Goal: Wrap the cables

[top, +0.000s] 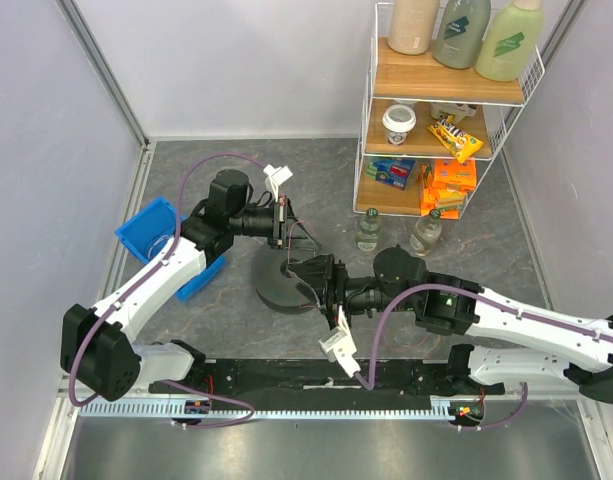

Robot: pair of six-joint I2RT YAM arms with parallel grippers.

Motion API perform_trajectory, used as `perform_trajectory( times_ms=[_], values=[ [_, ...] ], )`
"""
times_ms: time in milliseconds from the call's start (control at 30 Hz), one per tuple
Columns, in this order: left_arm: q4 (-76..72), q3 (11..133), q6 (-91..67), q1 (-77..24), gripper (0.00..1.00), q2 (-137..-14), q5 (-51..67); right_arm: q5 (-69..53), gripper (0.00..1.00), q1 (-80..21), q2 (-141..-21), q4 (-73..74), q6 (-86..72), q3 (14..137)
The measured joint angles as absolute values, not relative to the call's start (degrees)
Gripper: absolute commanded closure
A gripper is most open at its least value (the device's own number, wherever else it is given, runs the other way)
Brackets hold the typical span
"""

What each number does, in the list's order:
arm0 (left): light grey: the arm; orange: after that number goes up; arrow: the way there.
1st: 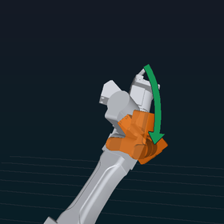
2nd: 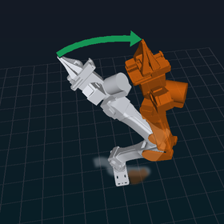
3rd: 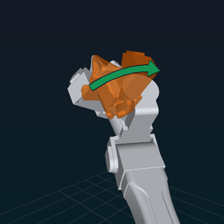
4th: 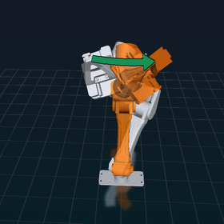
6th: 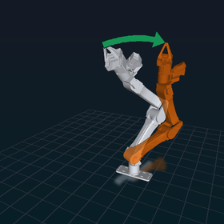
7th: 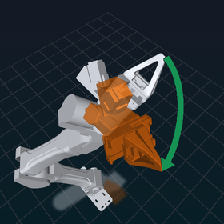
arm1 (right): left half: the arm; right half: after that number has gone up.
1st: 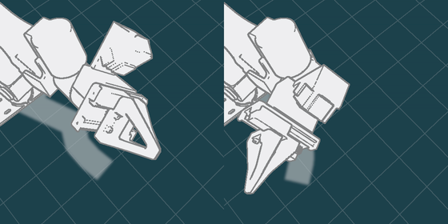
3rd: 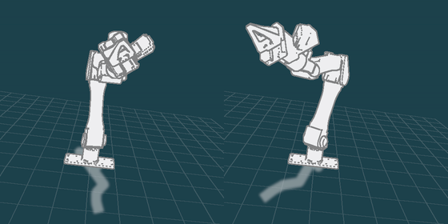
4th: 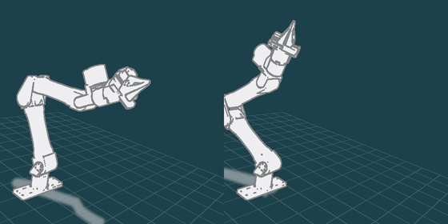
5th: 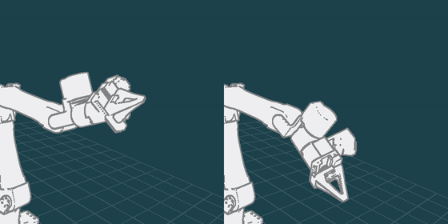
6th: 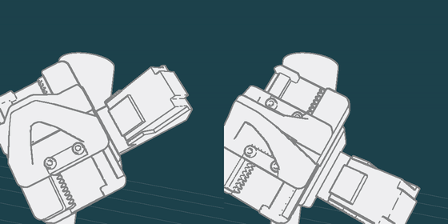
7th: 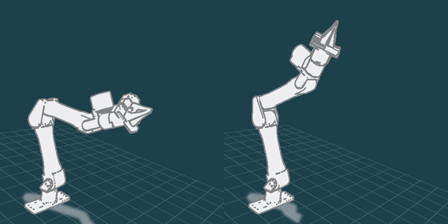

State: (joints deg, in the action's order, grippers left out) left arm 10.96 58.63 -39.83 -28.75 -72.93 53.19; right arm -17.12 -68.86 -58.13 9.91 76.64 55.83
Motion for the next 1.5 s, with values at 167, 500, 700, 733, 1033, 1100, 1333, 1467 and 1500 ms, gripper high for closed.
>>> perform_trajectory(
  times_ms=[167,500,700,733,1033,1100,1333,1467,1500],
  values=[
    [11.0,58.6,-39.9,-29.1,0.98,-72.9,54.2,-13.2,0.35,-70.2,-59.4,7.5,85.2,52.3],
    [11.0,57.7,-39.9,-30.0,0.98,-72.9,54.6,-7.3,0.38,-70.5,-62.3,-0.6,94.9,48.1],
    [11.0,57.6,-39.9,-30.2,0.98,-72.9,54.6,-5.9,0.63,-70.5,-63.9,-5.0,98.2,47.6],
    [11.0,57.6,-39.9,-30.3,0.98,-72.9,54.6,-5.9,0.72,-70.5,-64.1,-5.3,98.5,47.6],
    [12.3,57.3,-38.1,-29.2,0.24,-72.5,54.0,-5.4,1.0,-70.6,-61.9,-4.6,95.1,47.6],
    [13.5,57.3,-37.4,-27.2,0.22,-71.7,54.2,-4.6,1.0,-70.6,-60.6,-4.0,93.1,47.6],
    [18.1,59.5,-29.9,-7.4,0.39,-65.4,57.3,1.8,1.0,-66.9,-53.8,4.7,75.7,49.9],
    [20.1,63.6,-24.3,-2.5,0.5,-62.1,61.7,5.3,1.0,-61.1,-53.3,12.2,62.4,55.0],
    [20.3,64.3,-22.7,-3.5,0.5,-61.1,63.0,5.5,1.0,-59.9,-53.3,14.2,59.0,56.4]
  ],
)
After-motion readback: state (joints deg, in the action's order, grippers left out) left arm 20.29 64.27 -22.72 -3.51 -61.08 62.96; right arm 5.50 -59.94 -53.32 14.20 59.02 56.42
